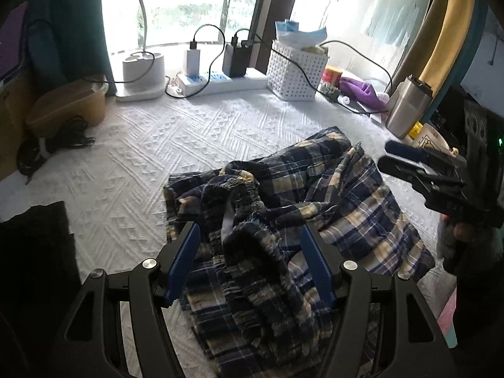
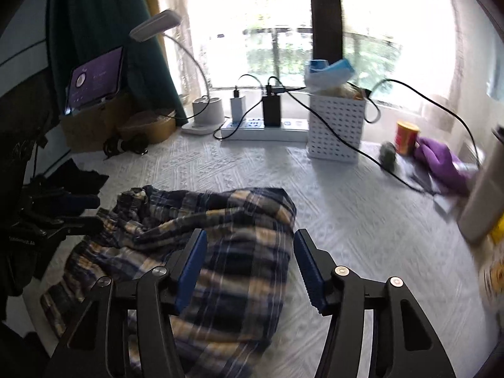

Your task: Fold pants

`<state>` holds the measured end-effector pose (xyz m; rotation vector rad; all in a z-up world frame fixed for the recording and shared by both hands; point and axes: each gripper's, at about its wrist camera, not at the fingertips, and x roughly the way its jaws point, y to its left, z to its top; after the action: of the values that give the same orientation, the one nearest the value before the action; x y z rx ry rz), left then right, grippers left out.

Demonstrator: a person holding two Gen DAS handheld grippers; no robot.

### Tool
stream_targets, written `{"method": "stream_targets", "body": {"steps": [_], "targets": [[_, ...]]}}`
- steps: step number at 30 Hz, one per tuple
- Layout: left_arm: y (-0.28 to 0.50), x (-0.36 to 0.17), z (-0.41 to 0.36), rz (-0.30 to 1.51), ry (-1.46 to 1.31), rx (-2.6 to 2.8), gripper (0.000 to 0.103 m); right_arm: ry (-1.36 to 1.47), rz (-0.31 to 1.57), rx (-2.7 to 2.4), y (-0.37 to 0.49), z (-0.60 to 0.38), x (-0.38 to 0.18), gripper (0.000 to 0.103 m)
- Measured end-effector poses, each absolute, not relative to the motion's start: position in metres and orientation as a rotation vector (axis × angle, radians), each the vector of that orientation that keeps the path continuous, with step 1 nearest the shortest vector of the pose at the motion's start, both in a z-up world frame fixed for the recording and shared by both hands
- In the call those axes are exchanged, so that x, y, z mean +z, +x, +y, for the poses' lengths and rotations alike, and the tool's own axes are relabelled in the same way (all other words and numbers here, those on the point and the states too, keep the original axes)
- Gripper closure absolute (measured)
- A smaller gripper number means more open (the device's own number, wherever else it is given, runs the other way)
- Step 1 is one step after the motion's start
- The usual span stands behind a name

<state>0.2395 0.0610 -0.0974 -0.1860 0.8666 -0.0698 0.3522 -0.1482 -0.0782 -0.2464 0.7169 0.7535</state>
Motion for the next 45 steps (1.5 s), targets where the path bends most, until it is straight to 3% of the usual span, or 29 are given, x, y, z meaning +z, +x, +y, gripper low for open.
{"method": "stream_targets", "body": {"steps": [9, 10, 11, 12, 14, 16, 23, 45], "targets": [[0.245, -0.112, 0.059, 0.913, -0.148, -0.083, 0.038, -0.421, 0.714, 0.894, 0.367, -0.123, -0.098, 0.045], [0.244, -0.113, 0.059, 0.906, -0.148, -0.094, 0.041, -0.43, 0.717, 0.907, 0.367, -0.122, -0.1, 0.055], [0.244, -0.113, 0.058, 0.901, -0.145, -0.107, 0.055, -0.437, 0.726, 0.916, 0.368, -0.121, -0.102, 0.067], [0.245, -0.114, 0.057, 0.904, -0.141, -0.117, 0.065, -0.443, 0.734, 0.926, 0.369, -0.12, -0.105, 0.071], [0.246, -0.113, 0.053, 0.894, -0.118, -0.118, 0.074, -0.454, 0.734, 0.943, 0.367, -0.117, -0.107, 0.084], [0.246, -0.108, 0.051, 0.88, -0.1, -0.111, 0.079, -0.455, 0.723, 0.945, 0.364, -0.116, -0.105, 0.087], [0.245, -0.082, 0.054, 0.801, -0.097, -0.11, 0.09, -0.36, 0.692, 0.94, 0.369, -0.122, -0.086, 0.087], [0.255, -0.053, 0.07, 0.691, -0.111, -0.118, 0.09, -0.29, 0.683, 0.911, 0.382, -0.119, -0.082, 0.083]]}}
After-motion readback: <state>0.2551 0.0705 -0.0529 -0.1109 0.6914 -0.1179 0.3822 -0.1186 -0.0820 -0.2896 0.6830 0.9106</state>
